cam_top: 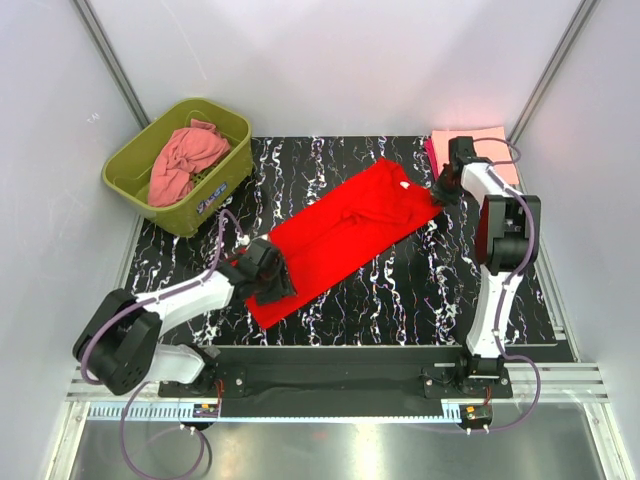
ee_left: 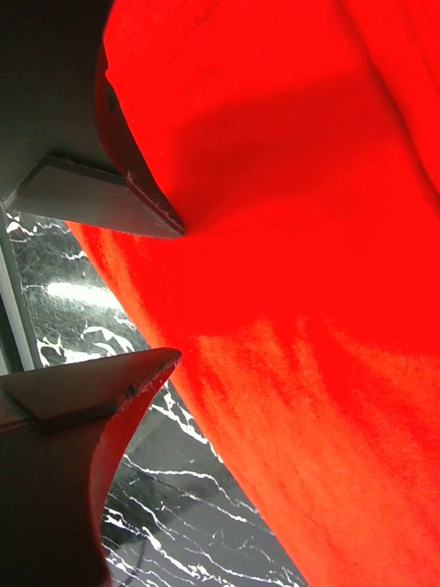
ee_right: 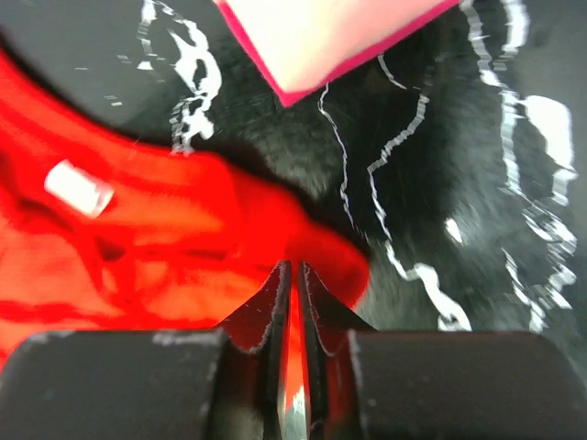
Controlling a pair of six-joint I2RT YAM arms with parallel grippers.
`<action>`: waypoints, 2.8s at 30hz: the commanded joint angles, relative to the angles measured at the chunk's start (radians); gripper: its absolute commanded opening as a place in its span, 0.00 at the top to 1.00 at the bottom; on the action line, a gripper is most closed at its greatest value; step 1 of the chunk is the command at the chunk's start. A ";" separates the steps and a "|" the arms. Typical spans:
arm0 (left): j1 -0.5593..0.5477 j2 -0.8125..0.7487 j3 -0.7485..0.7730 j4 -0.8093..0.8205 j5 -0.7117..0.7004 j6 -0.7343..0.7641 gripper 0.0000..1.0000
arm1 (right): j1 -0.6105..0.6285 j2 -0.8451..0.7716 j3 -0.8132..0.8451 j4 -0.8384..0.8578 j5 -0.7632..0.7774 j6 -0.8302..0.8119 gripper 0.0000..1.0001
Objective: Fold and stack the t-shirts
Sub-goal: Fold the tshirt
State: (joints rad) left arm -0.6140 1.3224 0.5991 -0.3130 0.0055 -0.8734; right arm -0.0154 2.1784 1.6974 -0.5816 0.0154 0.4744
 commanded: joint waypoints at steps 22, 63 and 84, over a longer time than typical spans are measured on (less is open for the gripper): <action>0.057 -0.103 0.189 -0.201 0.080 0.114 0.33 | 0.025 0.207 0.510 -0.116 -0.049 -0.155 0.72; 0.421 0.252 0.228 -0.118 0.090 0.168 0.34 | 0.382 -0.135 -0.073 -0.061 0.035 0.076 0.59; 0.356 -0.253 0.071 -0.281 -0.048 0.056 0.32 | 0.167 0.119 0.192 -0.068 0.020 0.059 0.70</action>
State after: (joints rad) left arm -0.2543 1.1225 0.5797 -0.5400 0.0334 -0.8459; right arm 0.1642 2.2341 1.7512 -0.5690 -0.0162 0.5335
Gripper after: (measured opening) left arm 0.682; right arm 0.306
